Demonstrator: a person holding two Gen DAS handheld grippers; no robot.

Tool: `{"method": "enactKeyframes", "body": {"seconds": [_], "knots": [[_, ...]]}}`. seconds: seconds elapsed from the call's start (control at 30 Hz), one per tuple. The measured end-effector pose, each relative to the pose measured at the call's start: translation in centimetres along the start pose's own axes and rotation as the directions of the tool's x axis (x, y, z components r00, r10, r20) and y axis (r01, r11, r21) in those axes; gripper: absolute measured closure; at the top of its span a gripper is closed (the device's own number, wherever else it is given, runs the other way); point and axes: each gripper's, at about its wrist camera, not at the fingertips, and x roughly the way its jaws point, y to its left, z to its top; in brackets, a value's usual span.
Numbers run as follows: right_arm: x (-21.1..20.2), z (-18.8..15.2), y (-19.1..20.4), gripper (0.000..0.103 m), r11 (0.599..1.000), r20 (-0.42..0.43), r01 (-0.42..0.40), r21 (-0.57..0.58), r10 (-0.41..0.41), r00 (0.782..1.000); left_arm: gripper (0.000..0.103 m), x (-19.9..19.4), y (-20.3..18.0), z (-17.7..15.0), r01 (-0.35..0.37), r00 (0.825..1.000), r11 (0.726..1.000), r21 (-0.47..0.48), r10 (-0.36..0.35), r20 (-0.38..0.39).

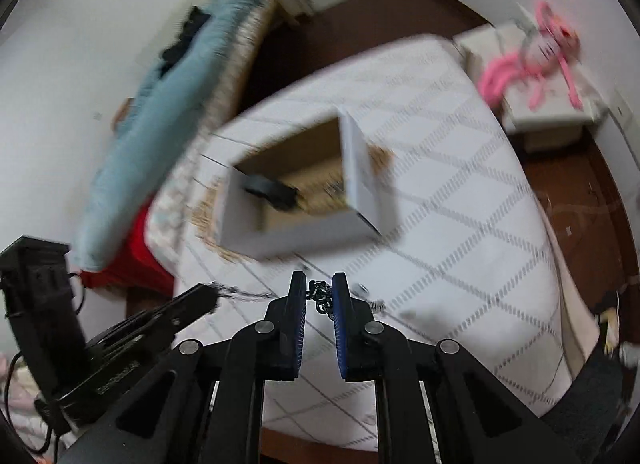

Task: Organize jewelry
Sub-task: 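Carry the necklace and chain bracelet into the box and open both grippers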

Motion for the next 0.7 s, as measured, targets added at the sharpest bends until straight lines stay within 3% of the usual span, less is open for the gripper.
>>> {"method": "enactKeyframes", "body": {"seconds": [0.13,0.23,0.57,0.7], "knots": [[-1.2,3.3,3.0,0.090,0.998,0.040,-0.036,-0.051,0.038,0.998,0.098,-1.8,-0.6,3.8,0.025,0.998,0.999,0.021,-0.027,0.056],[-0.5,5.9,4.5,0.090,0.996,0.047,-0.017,-0.093,0.022,0.999,0.098,-1.7,-0.4,6.3,-0.010,0.997,0.999,0.047,0.007,0.079],[6.0,11.6,4.7,0.090,0.988,-0.021,0.085,-0.129,-0.089,0.996,0.097,3.7,3.3,9.1,-0.108,0.993,0.993,0.055,0.110,-0.035],[9.0,13.2,4.4,0.089,0.982,-0.068,0.125,-0.145,-0.136,0.988,0.096,5.5,4.8,9.3,-0.213,0.973,0.976,0.037,0.215,-0.080]]}}
